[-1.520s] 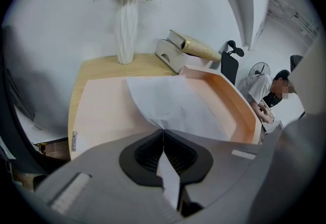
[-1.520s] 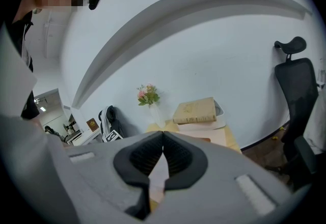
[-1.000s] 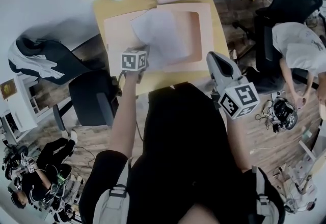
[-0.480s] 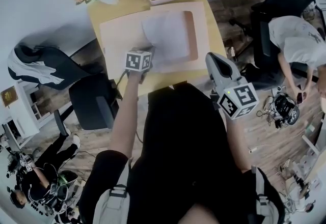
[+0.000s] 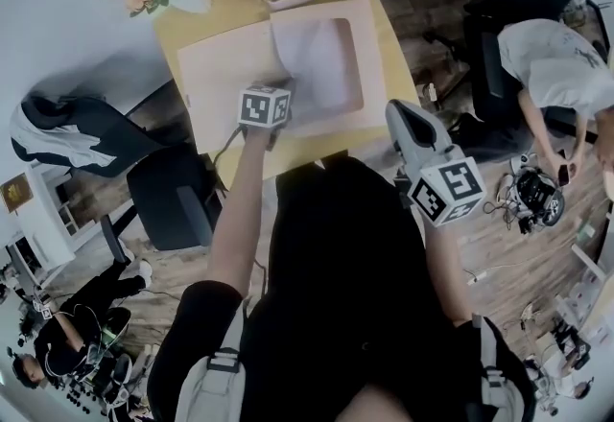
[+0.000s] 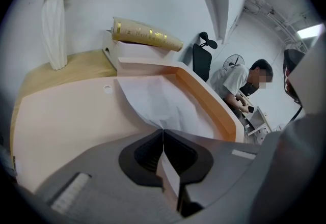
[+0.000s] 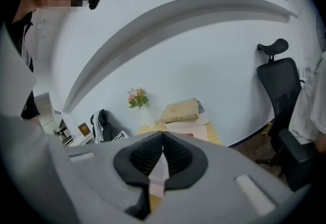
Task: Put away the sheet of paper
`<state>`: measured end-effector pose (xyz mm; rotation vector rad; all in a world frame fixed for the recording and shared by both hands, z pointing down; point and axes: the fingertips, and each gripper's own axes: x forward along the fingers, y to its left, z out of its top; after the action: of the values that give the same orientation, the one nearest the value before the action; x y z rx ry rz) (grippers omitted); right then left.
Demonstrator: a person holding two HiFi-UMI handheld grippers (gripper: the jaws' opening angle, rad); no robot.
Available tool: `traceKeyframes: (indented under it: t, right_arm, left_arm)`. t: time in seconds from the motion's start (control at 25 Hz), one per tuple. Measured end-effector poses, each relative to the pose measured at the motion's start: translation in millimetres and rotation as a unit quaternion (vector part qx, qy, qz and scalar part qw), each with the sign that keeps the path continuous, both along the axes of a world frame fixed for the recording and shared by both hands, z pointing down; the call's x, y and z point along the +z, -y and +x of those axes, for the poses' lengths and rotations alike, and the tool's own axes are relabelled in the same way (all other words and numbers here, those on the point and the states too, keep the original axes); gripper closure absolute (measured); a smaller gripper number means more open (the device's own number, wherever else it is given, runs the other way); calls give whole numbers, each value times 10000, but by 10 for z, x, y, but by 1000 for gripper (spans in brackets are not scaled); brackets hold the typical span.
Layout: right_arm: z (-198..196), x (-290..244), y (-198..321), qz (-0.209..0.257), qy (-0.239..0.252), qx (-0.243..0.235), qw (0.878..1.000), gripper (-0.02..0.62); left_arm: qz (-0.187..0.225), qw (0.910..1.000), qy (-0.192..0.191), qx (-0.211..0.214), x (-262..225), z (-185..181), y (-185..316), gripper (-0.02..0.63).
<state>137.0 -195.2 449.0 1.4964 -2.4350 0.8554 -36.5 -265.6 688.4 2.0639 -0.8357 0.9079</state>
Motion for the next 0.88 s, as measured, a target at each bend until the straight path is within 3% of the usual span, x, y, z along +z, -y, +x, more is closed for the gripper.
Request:
traceKeyframes:
  t: [0.44,0.52,0.6,0.88]
  right_arm:
    - [73,199,-208,-142,156,103,9997,592]
    - [52,188,-266,-141,201,157,9996,592]
    - [21,188,-330,-146,237,181,9994,592]
    - [-241,171,-758,-91,260,232,9993,592]
  left_arm:
    - [319,9994,155,44,-31,4,-53,588]
    - [345,9992,178,62,-53,-46,-113,568]
    - [369,9990,230,65,-76,-103,-156,499]
    - [732,9972,130,-41,-376,-312,-392,499]
